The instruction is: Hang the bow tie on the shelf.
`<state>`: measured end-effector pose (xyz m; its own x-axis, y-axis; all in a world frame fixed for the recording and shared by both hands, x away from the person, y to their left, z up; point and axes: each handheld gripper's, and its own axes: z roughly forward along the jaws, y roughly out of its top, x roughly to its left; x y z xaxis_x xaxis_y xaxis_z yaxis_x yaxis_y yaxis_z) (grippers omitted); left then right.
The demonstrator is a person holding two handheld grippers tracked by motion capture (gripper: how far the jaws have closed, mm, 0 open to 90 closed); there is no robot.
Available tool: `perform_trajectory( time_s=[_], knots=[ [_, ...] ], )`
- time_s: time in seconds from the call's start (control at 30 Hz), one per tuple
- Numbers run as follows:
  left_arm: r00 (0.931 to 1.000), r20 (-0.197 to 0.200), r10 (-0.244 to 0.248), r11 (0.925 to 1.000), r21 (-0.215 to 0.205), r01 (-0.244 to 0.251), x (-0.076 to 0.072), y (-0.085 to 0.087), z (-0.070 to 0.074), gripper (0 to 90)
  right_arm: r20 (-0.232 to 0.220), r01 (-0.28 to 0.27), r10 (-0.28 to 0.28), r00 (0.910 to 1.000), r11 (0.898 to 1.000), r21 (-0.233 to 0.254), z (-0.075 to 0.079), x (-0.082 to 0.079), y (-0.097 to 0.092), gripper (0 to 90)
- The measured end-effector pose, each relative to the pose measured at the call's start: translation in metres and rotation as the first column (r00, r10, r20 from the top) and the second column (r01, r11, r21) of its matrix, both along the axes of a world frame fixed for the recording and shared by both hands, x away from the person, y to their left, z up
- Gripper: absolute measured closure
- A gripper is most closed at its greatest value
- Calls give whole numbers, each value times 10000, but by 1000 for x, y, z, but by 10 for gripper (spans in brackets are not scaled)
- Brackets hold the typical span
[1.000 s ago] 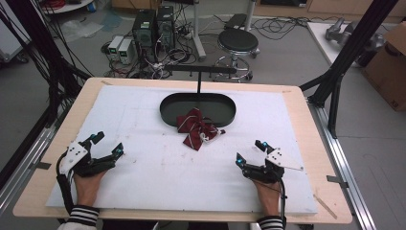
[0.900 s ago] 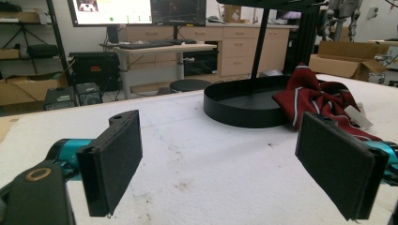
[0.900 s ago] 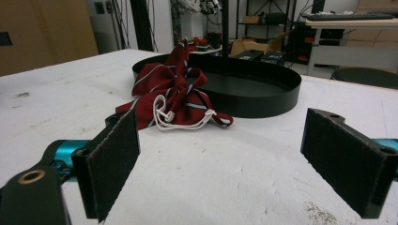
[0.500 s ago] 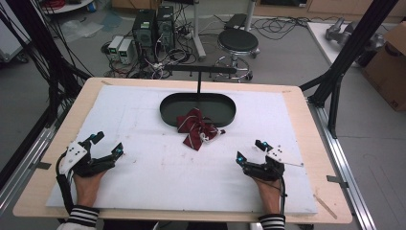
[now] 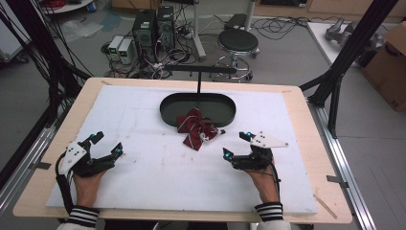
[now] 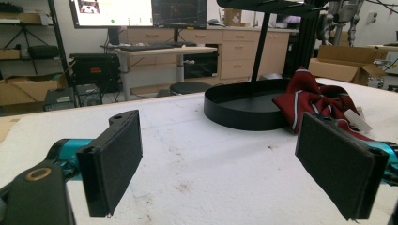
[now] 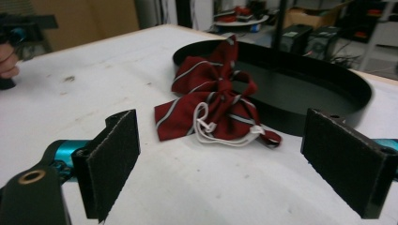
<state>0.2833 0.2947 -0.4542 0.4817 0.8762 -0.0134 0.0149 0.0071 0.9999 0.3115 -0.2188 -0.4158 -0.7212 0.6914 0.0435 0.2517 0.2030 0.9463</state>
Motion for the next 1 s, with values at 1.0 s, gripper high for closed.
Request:
perform_trajectory(
  time_s=[1.0],
  knots=[
    [10000,19,9,10000,16,-10,0,0,0,156,-1028,-1705,1528,9829,9661,-1938,10,59,62,164]
  ],
)
